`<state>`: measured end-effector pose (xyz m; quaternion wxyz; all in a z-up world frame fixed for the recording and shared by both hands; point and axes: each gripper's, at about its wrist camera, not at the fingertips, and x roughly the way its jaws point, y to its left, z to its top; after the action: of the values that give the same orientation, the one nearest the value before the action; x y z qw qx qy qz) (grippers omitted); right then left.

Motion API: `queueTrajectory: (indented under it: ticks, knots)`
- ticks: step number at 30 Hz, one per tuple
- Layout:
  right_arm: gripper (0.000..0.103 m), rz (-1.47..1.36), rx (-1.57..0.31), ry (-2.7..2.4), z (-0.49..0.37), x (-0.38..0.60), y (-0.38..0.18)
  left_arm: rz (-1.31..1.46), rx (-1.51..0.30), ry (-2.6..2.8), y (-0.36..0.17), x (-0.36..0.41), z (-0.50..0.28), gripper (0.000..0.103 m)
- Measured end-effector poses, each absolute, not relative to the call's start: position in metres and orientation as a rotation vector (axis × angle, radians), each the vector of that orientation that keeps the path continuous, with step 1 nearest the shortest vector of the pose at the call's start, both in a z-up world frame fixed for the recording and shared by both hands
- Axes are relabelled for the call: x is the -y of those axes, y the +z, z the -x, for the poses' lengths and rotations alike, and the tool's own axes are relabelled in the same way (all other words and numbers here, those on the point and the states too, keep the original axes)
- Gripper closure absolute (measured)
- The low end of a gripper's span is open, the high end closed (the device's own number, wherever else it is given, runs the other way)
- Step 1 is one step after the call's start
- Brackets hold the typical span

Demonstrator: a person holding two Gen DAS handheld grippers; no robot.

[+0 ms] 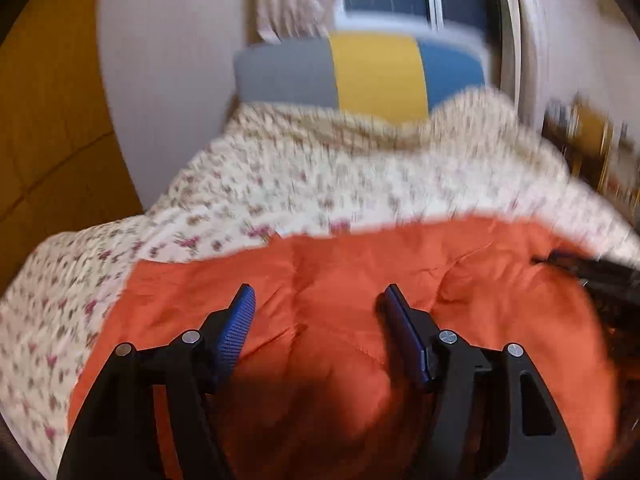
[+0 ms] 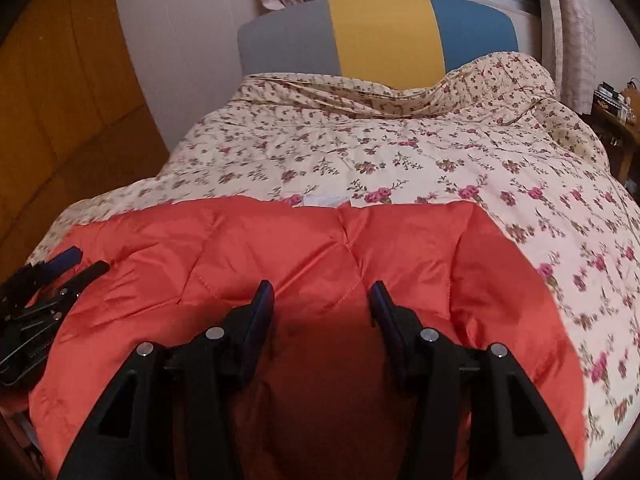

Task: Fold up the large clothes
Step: 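Press both grippers on the folded jacket to flatten it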

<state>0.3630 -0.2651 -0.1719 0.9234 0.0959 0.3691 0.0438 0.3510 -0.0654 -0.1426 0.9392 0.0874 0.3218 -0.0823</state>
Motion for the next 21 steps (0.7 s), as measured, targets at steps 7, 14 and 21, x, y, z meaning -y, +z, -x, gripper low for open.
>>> queueTrajectory:
  ticks: [7,14,21]
  knots:
    - [0.053,-0.235,-0.746,0.082,-0.391,0.272,-0.193,0.037,-0.693,-0.182,-0.173,0.036,-0.387,0.028]
    - [0.053,-0.239,-0.746,0.076,-0.396,0.27,-0.198,0.111,-0.732,-0.225,-0.186,0.033,-0.401,0.026]
    - [0.05,-0.248,-0.762,0.088,-0.395,0.271,-0.195,0.112,-0.74,-0.225,-0.188,0.033,-0.402,0.026]
